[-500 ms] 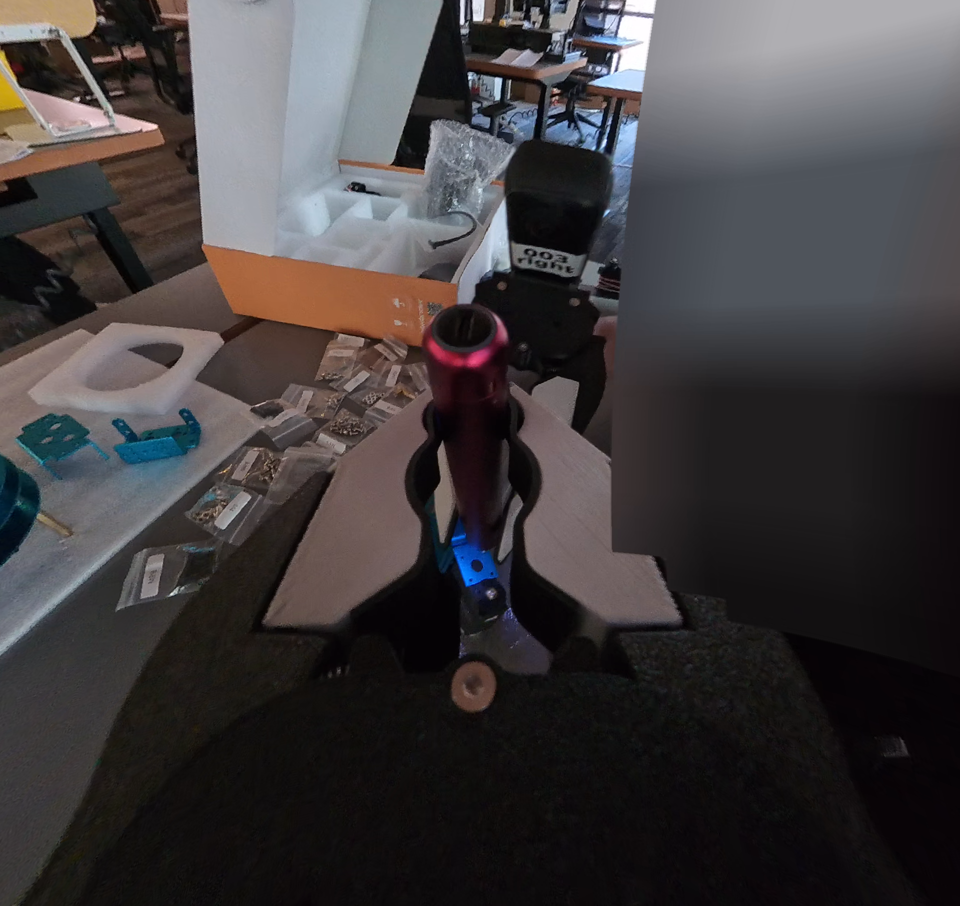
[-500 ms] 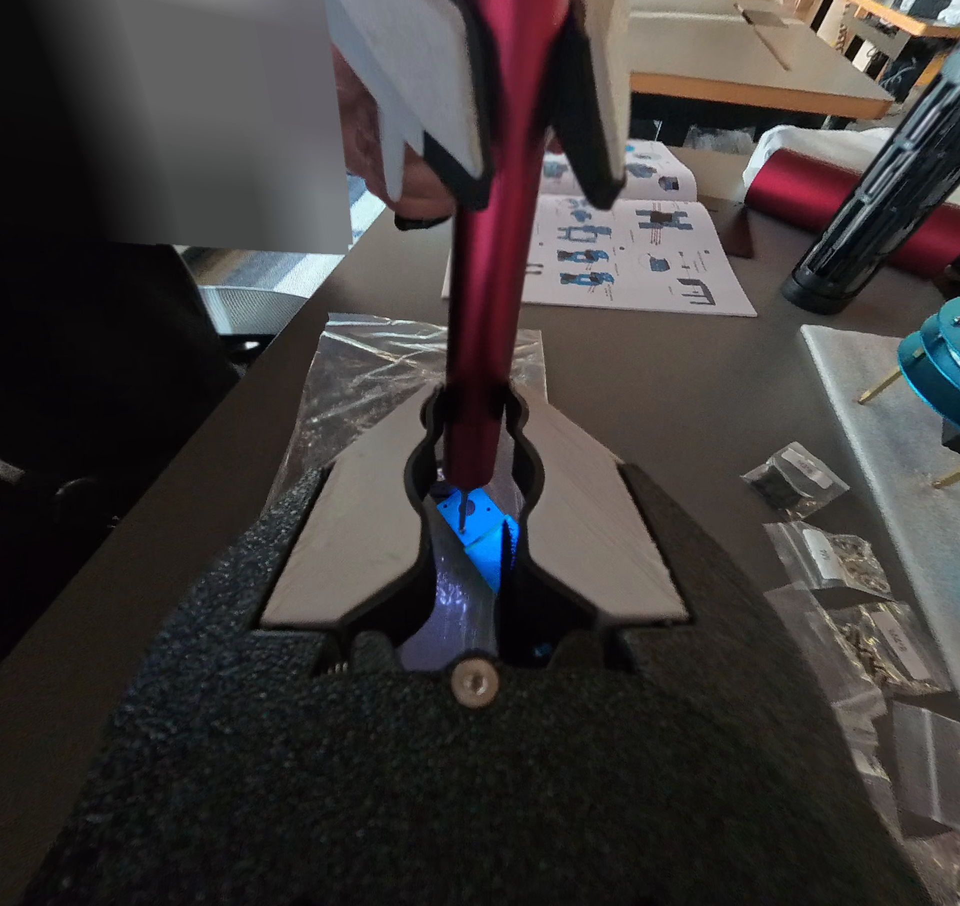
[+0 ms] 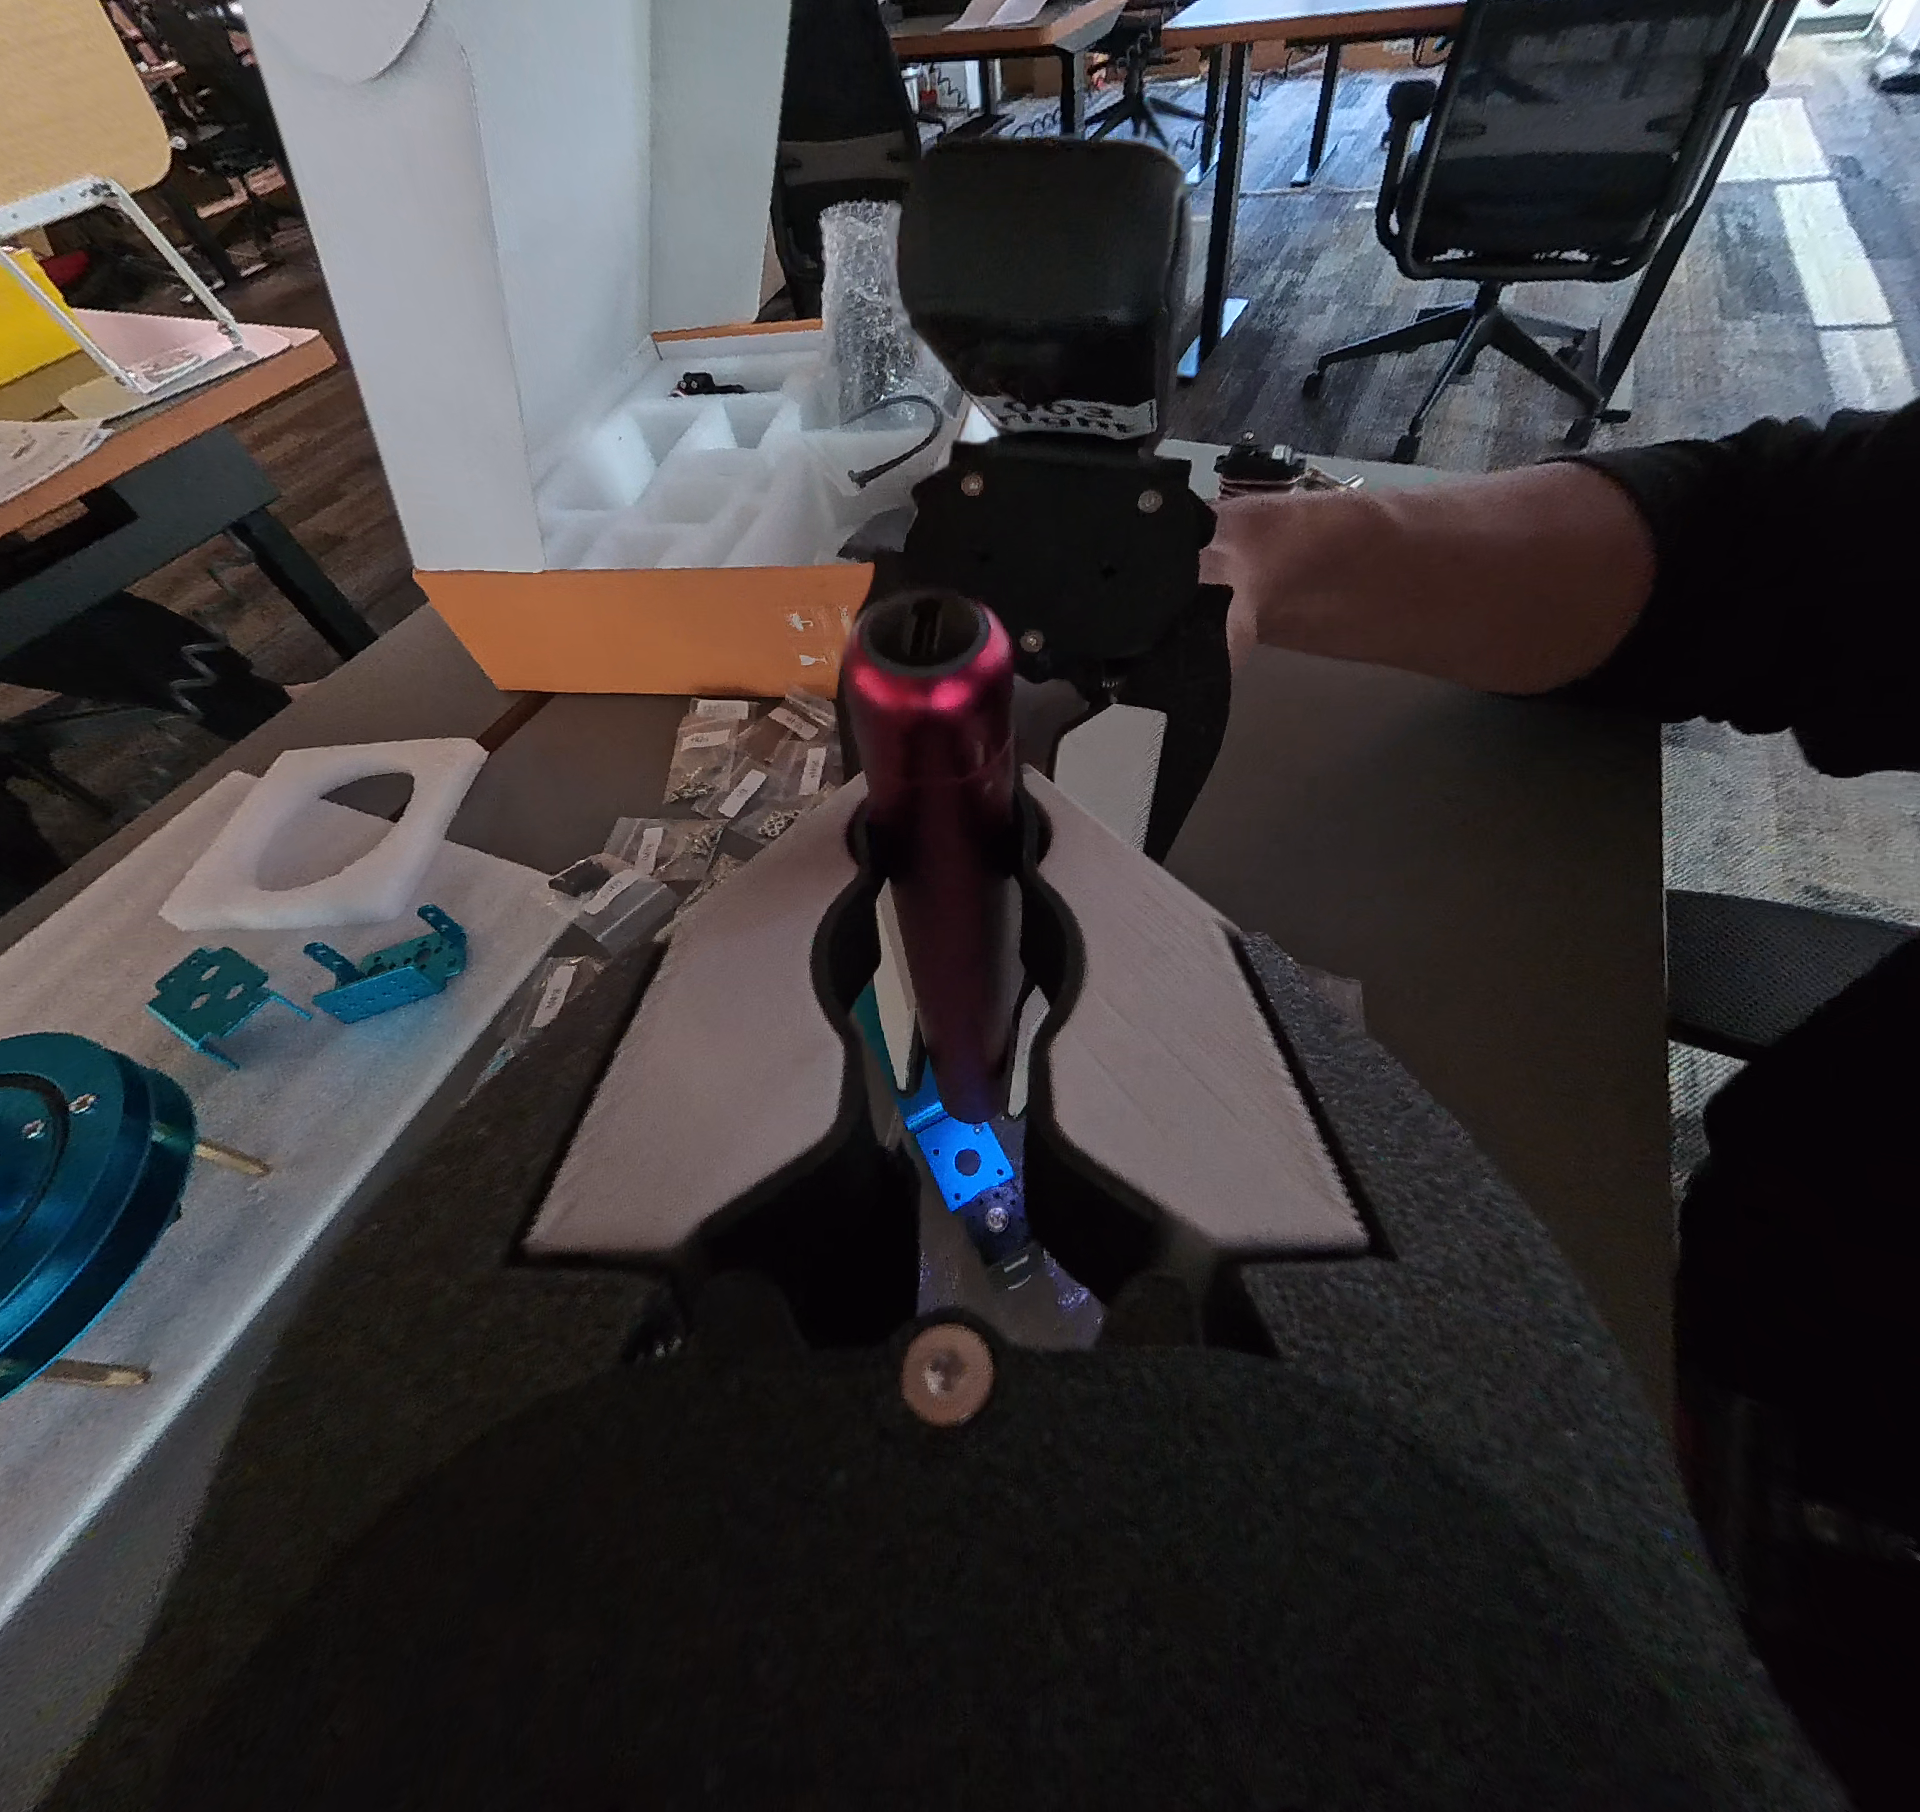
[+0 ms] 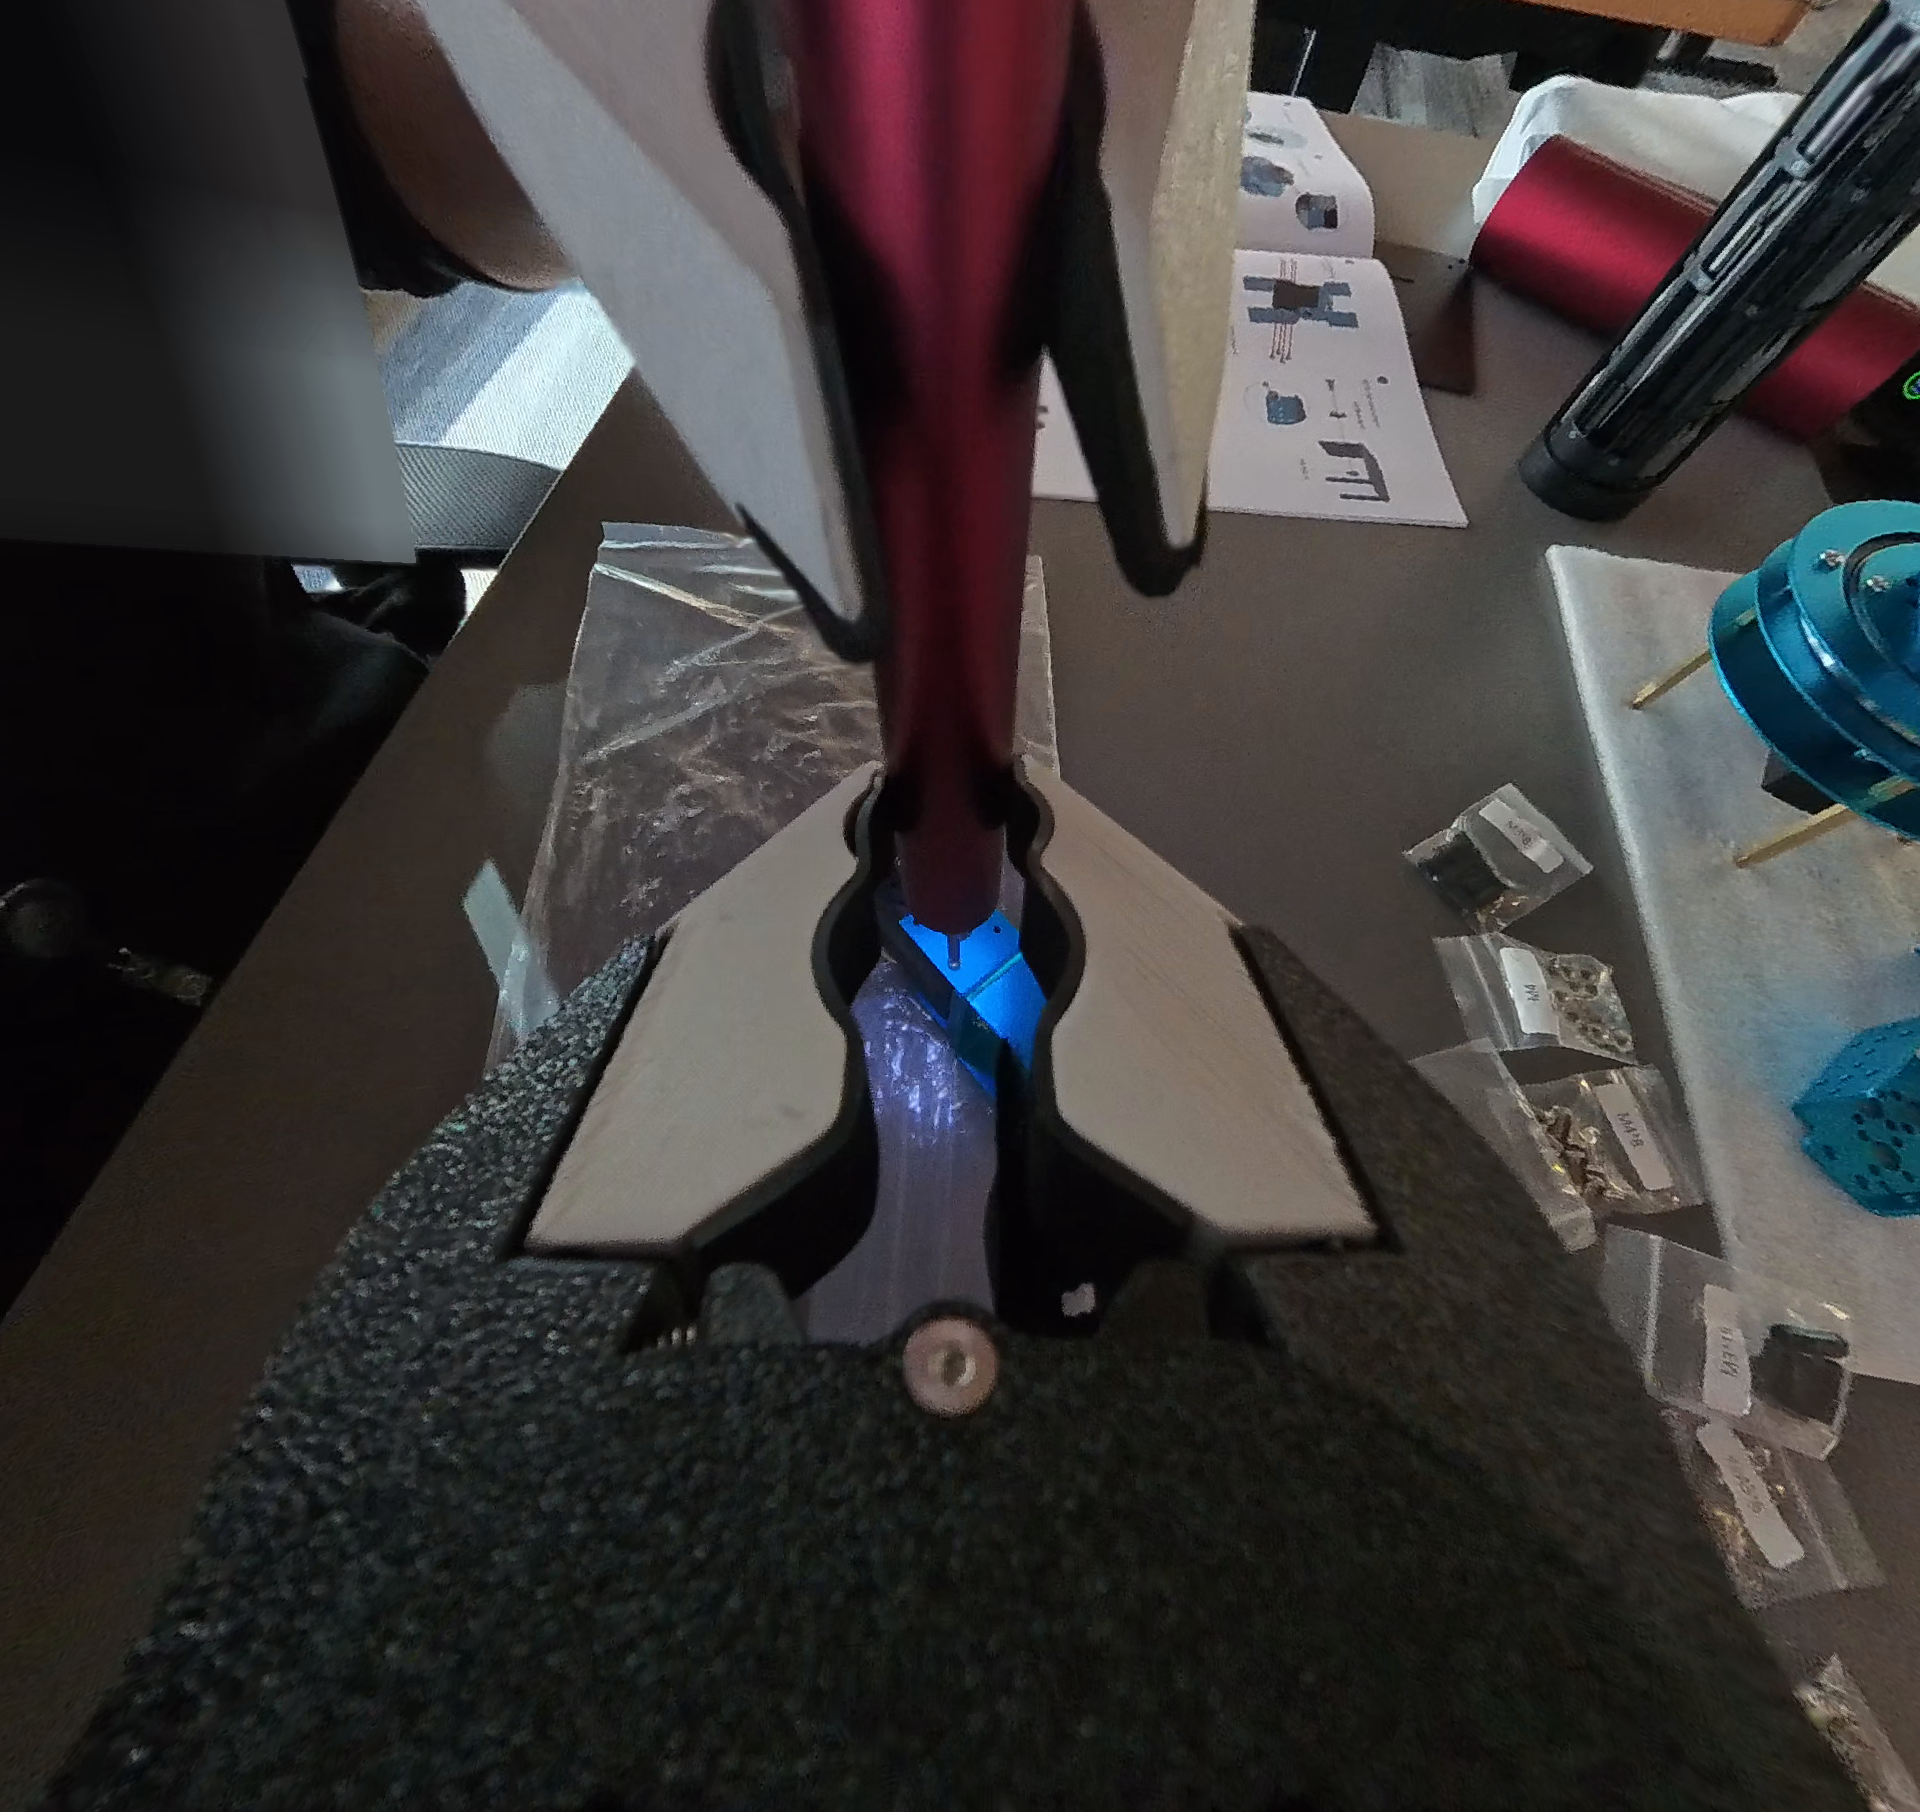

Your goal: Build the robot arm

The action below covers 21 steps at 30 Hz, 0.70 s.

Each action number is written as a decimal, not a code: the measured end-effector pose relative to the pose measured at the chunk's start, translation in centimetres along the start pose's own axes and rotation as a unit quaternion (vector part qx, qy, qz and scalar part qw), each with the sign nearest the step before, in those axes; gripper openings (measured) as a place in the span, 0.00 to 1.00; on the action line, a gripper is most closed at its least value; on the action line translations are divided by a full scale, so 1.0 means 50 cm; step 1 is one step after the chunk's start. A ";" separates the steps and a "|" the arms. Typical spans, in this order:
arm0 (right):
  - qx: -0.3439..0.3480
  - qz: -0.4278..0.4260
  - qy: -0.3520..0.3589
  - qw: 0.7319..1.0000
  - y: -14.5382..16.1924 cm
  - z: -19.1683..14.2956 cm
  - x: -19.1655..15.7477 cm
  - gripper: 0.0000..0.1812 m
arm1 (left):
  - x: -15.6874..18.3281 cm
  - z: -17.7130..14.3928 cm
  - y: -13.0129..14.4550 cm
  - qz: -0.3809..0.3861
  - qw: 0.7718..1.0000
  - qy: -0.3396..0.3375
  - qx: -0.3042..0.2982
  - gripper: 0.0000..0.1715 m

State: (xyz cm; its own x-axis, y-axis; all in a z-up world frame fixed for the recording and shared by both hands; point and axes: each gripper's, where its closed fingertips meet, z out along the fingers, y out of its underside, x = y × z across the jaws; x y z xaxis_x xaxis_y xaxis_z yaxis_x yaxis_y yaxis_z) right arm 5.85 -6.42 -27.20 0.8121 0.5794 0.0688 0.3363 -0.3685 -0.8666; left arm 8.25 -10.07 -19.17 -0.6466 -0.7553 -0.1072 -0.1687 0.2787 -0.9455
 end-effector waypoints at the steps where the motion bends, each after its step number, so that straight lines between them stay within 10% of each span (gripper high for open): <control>1: 0.002 0.002 0.000 1.000 0.000 0.000 0.001 0.12 | 0.000 0.000 0.001 -0.001 1.000 0.003 0.005 0.12; 6: 0.025 0.016 0.003 1.000 0.002 -0.007 0.008 0.12 | -0.022 -0.034 0.029 -0.014 0.999 0.001 0.044 0.31; 13: 0.025 0.018 0.007 1.000 0.006 -0.012 0.010 0.12 | 0.017 0.013 0.220 -0.043 0.997 0.048 -0.031 0.26; 21: 0.022 0.038 0.010 0.999 0.014 -0.024 0.021 0.12 | 0.008 0.068 0.220 0.006 0.997 0.071 -0.042 0.20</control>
State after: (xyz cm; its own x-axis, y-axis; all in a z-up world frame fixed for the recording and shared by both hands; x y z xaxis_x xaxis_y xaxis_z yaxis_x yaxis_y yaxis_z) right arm 7.52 -6.94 -27.15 0.8441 0.5360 0.0118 0.2524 -0.3779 -0.8908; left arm 8.65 -9.32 -30.68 -0.7474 -0.6608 -0.0685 -0.2171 0.3404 -0.9149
